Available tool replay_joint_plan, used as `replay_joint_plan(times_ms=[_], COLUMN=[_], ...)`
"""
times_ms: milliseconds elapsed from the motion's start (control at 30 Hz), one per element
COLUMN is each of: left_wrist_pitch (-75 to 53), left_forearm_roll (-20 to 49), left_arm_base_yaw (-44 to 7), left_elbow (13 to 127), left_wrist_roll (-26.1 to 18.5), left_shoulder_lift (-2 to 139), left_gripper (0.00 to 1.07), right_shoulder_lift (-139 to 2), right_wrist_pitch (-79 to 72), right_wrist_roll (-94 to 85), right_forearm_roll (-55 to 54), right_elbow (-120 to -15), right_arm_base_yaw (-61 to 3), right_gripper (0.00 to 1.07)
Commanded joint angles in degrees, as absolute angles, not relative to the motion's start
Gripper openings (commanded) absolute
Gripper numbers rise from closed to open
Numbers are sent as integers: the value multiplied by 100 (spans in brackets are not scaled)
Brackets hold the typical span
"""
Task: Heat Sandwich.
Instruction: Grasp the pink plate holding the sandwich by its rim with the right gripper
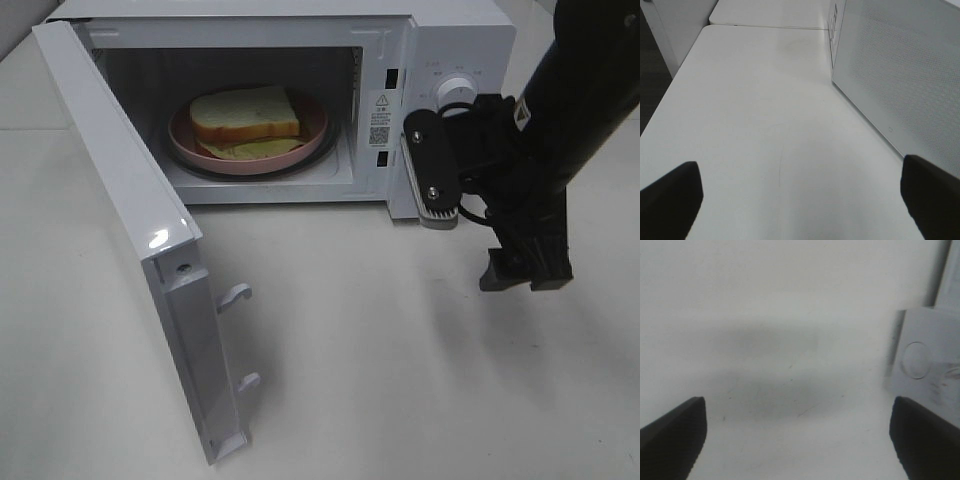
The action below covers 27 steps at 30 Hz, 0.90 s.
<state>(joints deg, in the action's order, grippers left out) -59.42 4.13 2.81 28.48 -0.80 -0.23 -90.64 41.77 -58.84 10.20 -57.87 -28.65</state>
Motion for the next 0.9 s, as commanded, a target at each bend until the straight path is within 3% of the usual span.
replay_joint_plan(times_ms=[33,900], left_wrist_pitch=[-5930,-5930], left_forearm_roll=[390,390], left_arm_base_yaw=[298,298], left_elbow=[2836,2836], left_wrist_roll=[-92,-92], left_shoulder_lift=[-183,-183], left_gripper=[103,103], right_shoulder_lift=[-9053,-10497], right_wrist_pitch=[4137,3736], right_wrist_roll=[-5976,-5999], right_forearm_roll=[1049,1020], right_elbow=[-6205,-7930], right_arm_base_yaw=[-2985,-3449], right_gripper=[94,90])
